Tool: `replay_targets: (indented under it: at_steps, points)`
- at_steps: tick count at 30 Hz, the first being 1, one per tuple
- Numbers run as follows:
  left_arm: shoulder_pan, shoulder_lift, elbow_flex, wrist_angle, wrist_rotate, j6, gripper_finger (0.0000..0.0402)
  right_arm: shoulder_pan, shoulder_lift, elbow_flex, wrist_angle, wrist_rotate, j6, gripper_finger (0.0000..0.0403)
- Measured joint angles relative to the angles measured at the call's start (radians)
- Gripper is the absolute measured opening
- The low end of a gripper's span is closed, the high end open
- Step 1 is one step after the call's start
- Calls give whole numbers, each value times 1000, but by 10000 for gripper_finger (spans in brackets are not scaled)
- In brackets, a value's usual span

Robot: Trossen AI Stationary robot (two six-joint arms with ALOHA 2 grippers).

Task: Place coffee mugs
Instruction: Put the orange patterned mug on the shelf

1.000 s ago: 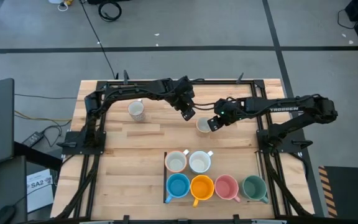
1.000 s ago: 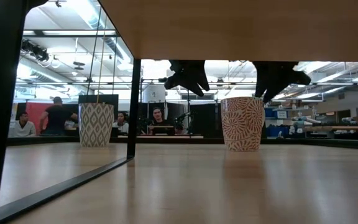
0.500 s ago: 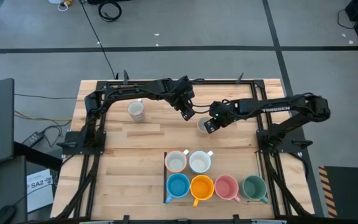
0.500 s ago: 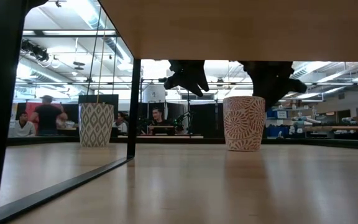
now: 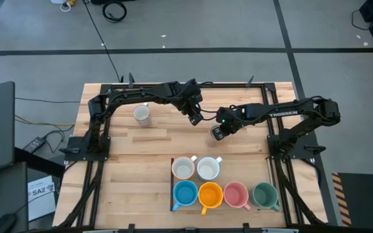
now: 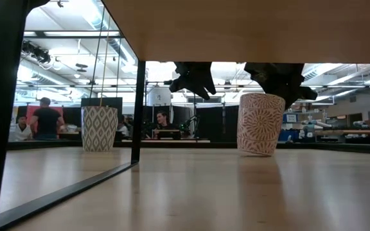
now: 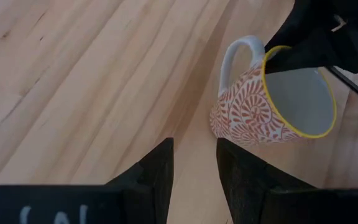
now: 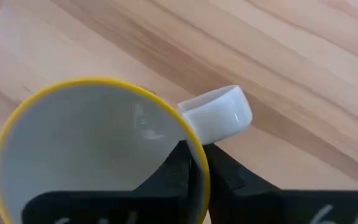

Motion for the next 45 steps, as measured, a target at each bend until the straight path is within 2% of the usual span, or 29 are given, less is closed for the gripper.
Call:
replay_targets:
  at_steps: [9,16,25,30,34,45]
  points:
    - [0,0,0,2,-5,0,128,-33,-60,2,-42,-5,-54,28]
    - [-1,0,0,3,-35,0,128,-88,-179,100,-356,-5,-73,30]
    - [-1,0,0,3,-37,-1,128,-94,-265,371,-700,-28,-63,30]
    - [-5,0,0,3,-37,0,128,-36,-266,517,-784,-70,-6,30]
    - [-6,0,0,2,-37,0,128,43,-265,590,-801,-64,73,30]
    - [-6,0,0,2,-64,3,128,316,-221,608,-804,-23,334,30]
